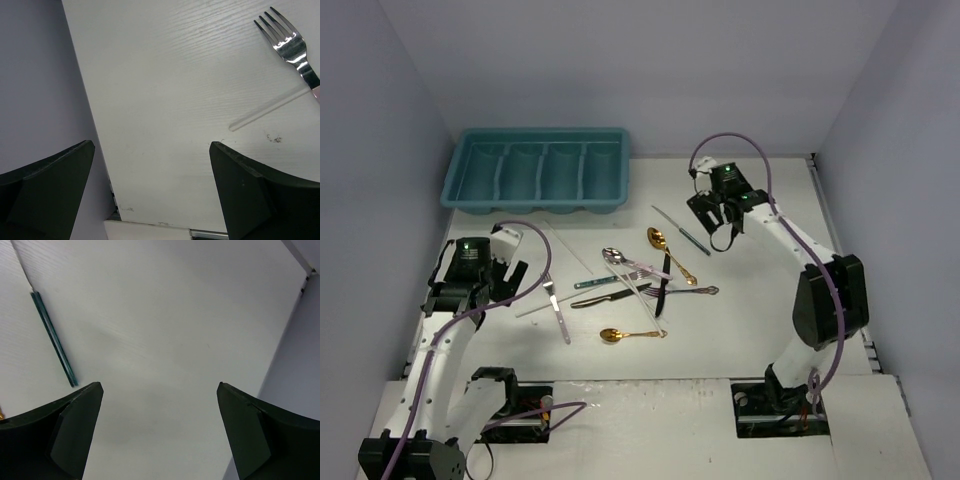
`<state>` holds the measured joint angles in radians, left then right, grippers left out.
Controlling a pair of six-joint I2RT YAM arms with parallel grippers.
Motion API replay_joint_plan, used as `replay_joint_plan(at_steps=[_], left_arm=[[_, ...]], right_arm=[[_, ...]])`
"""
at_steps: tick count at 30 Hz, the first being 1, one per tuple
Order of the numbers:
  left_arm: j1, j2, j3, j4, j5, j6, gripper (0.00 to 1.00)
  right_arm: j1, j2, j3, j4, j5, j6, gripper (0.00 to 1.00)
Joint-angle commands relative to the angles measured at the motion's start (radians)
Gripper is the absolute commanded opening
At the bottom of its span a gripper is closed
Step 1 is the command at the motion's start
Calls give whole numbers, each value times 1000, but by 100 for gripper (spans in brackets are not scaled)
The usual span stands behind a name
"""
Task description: Sort the eating utensils into containers
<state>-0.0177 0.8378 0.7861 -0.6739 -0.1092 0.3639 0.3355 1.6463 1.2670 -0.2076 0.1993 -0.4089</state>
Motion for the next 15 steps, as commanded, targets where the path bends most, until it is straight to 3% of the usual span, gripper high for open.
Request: replay_joint_plan(at_steps=[1, 6, 15], left_arm=[[2, 27, 75, 33, -39, -26, 97], [2, 4, 69, 34, -26, -38, 97], [2, 6, 66, 39, -28, -39, 97]], right_arm=[[69, 146, 119, -70, 18, 32, 94], [113, 313, 226, -140, -39, 62, 84], [114, 420, 288, -201, -105, 70, 57]])
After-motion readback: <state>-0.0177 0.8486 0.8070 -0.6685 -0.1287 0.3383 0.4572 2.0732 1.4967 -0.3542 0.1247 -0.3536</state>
